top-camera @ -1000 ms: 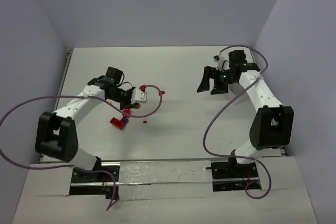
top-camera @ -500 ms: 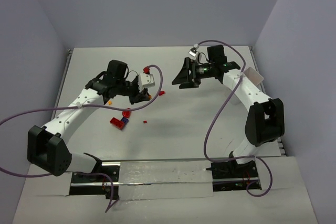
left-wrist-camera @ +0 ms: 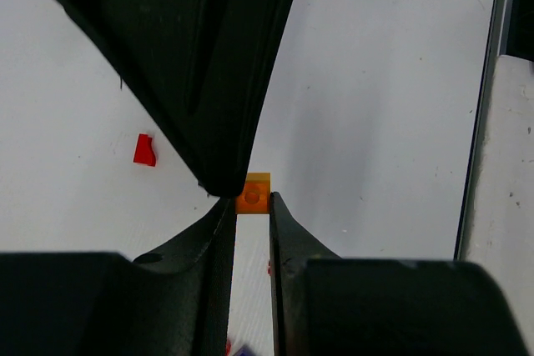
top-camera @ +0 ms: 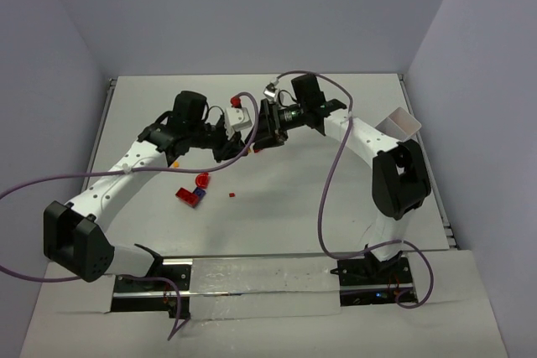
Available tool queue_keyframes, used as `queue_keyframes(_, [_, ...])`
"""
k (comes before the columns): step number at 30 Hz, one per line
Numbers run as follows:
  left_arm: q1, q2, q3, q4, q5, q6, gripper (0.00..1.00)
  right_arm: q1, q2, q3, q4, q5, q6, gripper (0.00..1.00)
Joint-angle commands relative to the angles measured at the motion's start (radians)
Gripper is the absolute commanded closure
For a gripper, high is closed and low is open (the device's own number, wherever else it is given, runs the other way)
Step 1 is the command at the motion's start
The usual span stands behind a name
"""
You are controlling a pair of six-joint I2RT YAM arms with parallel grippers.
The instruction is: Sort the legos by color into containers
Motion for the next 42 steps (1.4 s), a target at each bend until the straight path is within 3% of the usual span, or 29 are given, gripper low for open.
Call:
queue_keyframes(1, [-0.013,-0.006,0.054,0.051,-0.016,-0.031,1.0,0.019,0.012,0.046,0.055,-0.045,0.042,0.36])
queue_keyframes(8, [-0.017,0.002,0.066,0.06,-0.042,-0.039,1.0,0.025,-0.004,0.002,0.09,-0.059,0.065,0.45])
queue_keyframes(23, [-0.017,0.009,0.062,0.089,-0.091,-0.064,1.0,0.027,-0.055,-0.068,0.111,-0.093,0.06,0.47])
queue_keyframes(26, [-0.017,0.011,0.063,0.092,-0.093,-0.069,1.0,0.029,-0.053,-0.064,0.1,-0.085,0.05,0.53])
queue_keyframes(36, [-0.019,0.023,0.078,0.105,-0.087,-0.083,0.99,0.059,-0.013,-0.029,0.094,-0.111,0.052,0.98])
queue_keyframes(38, [-0.017,0.024,0.081,0.105,-0.093,-0.087,0.86,0.059,-0.015,-0.032,0.091,-0.109,0.049,1.0])
queue_keyframes(40, [-0.019,0.025,0.078,0.105,-0.099,-0.092,0.64,0.055,-0.019,-0.032,0.084,-0.106,0.039,1.0])
queue_keyframes(42, [-0.018,0.02,0.072,0.098,-0.133,-0.091,0.22,0.035,-0.029,-0.012,0.027,-0.074,-0.015,1.0])
